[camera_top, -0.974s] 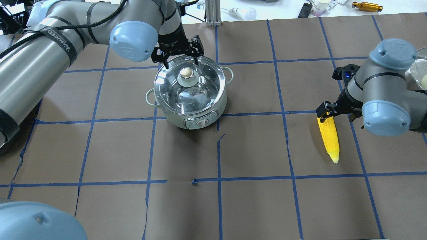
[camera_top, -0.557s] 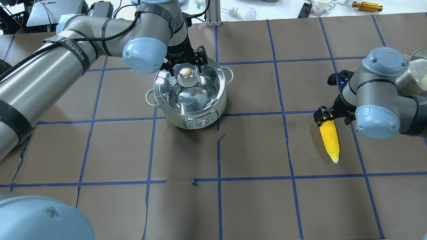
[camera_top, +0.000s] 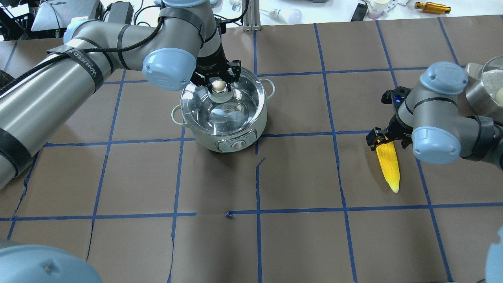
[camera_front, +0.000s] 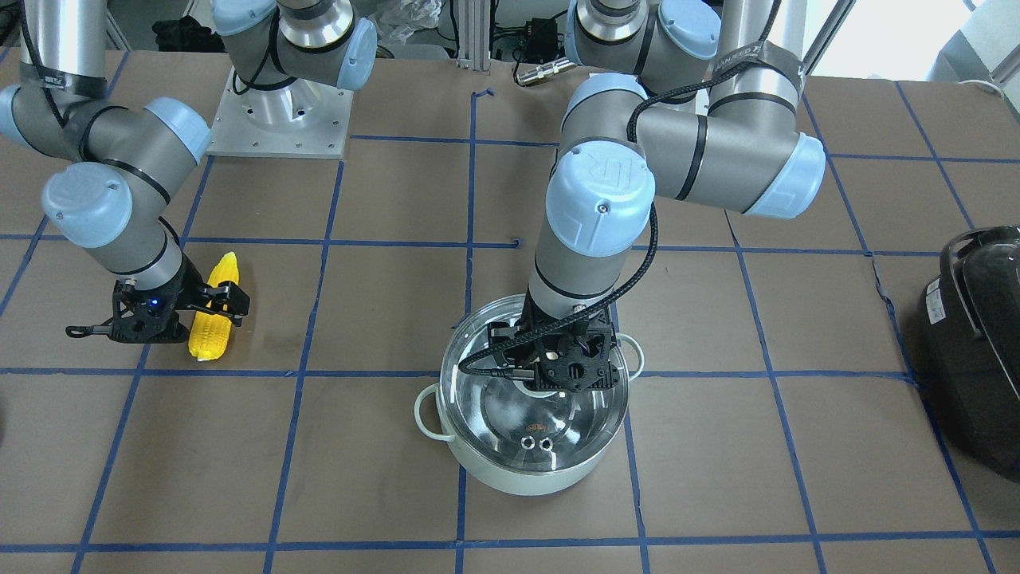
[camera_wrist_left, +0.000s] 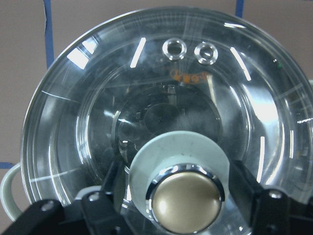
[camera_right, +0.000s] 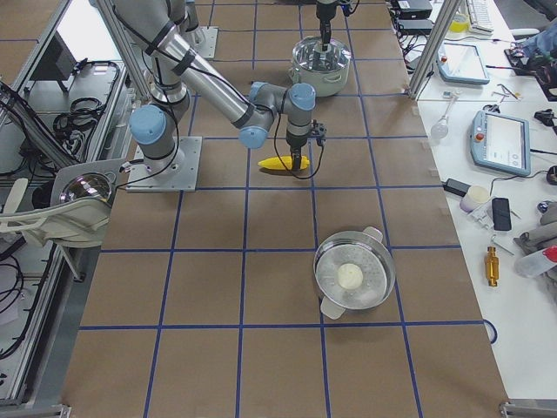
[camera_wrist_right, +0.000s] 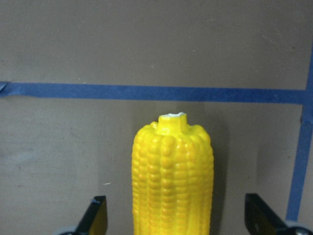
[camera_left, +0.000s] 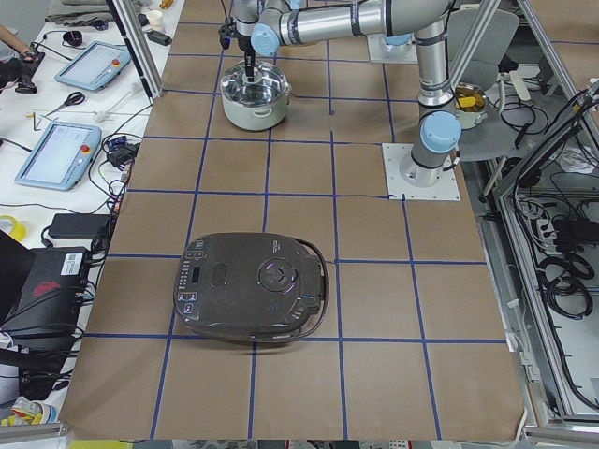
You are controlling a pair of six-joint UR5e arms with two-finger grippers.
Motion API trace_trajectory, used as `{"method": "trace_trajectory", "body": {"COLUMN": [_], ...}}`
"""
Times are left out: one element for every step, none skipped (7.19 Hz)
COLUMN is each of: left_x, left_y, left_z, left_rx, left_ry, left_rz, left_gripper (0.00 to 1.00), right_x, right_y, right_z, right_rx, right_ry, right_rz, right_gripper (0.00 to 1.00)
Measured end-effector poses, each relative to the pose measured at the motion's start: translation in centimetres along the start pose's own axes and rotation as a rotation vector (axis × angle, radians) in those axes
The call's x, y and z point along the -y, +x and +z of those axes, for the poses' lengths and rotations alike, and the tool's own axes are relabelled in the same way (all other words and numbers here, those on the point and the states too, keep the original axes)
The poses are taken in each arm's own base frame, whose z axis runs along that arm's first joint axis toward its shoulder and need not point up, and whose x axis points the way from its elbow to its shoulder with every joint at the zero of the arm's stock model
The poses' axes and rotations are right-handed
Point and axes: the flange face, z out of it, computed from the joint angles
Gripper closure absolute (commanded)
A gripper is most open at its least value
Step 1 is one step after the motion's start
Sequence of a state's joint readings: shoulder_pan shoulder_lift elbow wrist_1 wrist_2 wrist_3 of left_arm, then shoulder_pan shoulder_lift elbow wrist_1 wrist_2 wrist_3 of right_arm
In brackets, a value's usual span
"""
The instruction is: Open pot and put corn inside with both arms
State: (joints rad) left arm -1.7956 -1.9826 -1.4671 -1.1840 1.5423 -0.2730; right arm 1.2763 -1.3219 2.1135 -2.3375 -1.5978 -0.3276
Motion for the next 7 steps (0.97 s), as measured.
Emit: {"method": "trace_trajectory", "body": {"left_x": [0.0, 0.0, 0.3, 0.7, 1.0, 1.7, 2.7], "left_y": [0.0, 0.0, -0.4, -1.3, -3.2, -6.8, -12.1], "left_z": [-0.2, -1.1, -3.2, -6.4, -9.7, -11.7, -12.1], "left_rx": [-0.002, -0.007, -0.011, -0.011, -0.003, 0.01, 0.02], "left_ry": [0.002, 0.012, 0.025, 0.027, 0.018, 0.012, 0.002], "left_rz": [0.0, -0.001, -0.005, -0.003, 0.016, 0.018, -0.015], "left_gripper": [0.86, 0.86, 0.88, 0.89, 0.9, 0.9, 0.91], "right_x": [0.1, 0.1, 0.0, 0.0, 0.0, 0.0, 0.1], "right_y": [0.0, 0.1, 0.0, 0.0, -0.1, -0.1, -0.1], "right_z": [0.3, 0.4, 0.5, 0.7, 0.8, 0.9, 0.8], "right_rx": [-0.002, -0.004, -0.003, 0.001, 0.006, 0.01, 0.012], "right_ry": [-0.002, -0.004, -0.007, -0.01, -0.011, -0.01, -0.008], "right_rz": [-0.002, -0.003, -0.002, -0.002, -0.001, -0.001, -0.001], "right_gripper": [0.0, 0.08, 0.34, 0.62, 0.91, 1.0, 1.0]}}
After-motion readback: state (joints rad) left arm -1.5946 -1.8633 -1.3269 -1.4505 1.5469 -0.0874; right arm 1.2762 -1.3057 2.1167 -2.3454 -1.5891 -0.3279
